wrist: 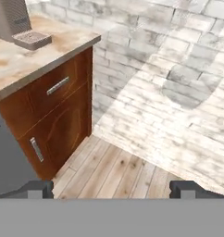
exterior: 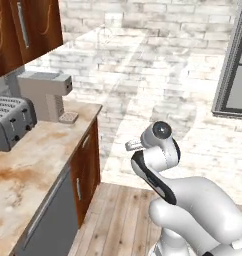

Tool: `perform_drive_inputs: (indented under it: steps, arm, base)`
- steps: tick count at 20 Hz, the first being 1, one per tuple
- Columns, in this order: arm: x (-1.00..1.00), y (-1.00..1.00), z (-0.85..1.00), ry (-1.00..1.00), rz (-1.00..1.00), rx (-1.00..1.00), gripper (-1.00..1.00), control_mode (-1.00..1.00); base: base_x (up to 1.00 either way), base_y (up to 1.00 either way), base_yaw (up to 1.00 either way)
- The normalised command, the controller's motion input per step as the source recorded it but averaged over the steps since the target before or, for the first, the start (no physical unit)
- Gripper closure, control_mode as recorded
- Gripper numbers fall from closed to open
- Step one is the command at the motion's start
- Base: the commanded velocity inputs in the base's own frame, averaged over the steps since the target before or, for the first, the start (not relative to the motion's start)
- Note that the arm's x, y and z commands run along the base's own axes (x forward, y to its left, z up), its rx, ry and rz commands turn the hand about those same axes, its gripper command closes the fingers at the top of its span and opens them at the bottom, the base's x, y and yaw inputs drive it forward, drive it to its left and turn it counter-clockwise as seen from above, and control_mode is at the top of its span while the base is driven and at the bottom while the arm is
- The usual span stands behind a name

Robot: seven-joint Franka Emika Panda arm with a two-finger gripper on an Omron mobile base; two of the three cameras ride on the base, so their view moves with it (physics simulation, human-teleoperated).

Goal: Place the large bottle from the dining counter next to the other large bottle outside the sink, and place the small bottle from the dining counter next to the other small bottle inside the sink.

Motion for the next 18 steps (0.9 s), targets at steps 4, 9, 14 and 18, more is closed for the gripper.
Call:
perform_drive_inputs:
  steps: [4,9,14,18]
  arm:
    - [0.00,0.00,0.00,0.00,0.00,0.00,-1.00,1.00]
    - [0.00,0.00,0.00,0.00,0.00,0.00,-1.00,1.00]
    - [0.00,0.00,0.00,0.00,0.00,0.00,-1.00,1.00]
    - [0.00,0.00,0.00,0.00,0.00,0.00,-1.00,1.00]
  base:
    - [0.00,-0.55,-0.50]
    - [0.00,-0.76,-0.42]
    - [-0.03,-0.68,-0.44]
    - [0.00,-0.64,-0.42]
